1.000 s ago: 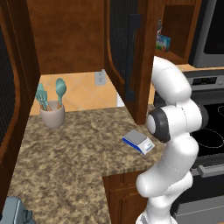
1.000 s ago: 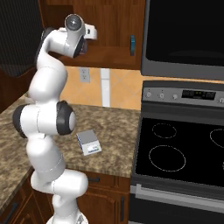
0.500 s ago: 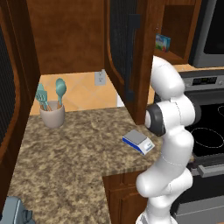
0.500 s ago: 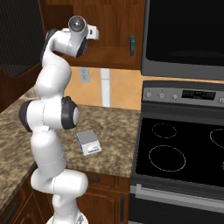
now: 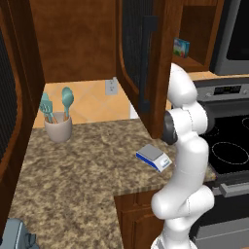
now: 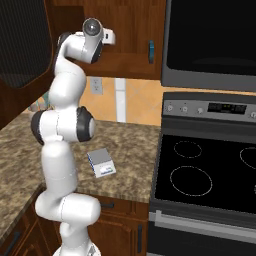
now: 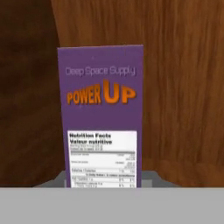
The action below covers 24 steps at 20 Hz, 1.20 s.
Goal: Pick the cereal and place it on the digital scale for weighing, and close the cabinet.
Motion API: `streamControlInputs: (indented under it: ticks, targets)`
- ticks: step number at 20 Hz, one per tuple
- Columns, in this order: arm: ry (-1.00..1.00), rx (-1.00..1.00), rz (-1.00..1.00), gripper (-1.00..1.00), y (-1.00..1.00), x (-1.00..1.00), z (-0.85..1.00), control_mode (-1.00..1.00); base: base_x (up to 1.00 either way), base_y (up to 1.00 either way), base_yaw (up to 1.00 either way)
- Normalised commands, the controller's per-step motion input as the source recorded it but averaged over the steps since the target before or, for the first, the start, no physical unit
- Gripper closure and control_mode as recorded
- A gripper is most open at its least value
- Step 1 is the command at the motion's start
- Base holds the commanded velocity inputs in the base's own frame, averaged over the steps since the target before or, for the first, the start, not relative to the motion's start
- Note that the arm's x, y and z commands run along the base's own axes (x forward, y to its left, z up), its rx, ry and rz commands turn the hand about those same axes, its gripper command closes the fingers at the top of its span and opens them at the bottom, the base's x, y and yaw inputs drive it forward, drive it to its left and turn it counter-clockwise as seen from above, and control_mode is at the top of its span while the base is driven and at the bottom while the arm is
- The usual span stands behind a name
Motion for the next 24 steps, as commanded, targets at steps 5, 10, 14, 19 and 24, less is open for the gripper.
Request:
streamControlInputs:
  ticks: [5, 10, 14, 19, 24]
  targets:
    - [-0.03, 0.0, 0.0, 1.0, -0.03, -0.06, 0.0, -1.0, 0.0, 0.0, 0.0]
    - [-0.22, 0.1, 0.05, 1.0, -0.49, -0.76, 0.0, -1.0, 0.0, 0.0, 0.0]
    - [-0.34, 0.18, 0.14, 1.0, -0.97, -1.0, 0.0, -1.0, 0.0, 0.0, 0.0]
    - [-0.38, 0.12, 0.14, 1.0, -0.7, -1.0, 0.15, -1.0, 0.0, 0.0, 0.0]
    - [-0.28, 0.06, 0.08, 1.0, -0.21, -1.0, 0.45, -1.0, 0.0, 0.0, 0.0]
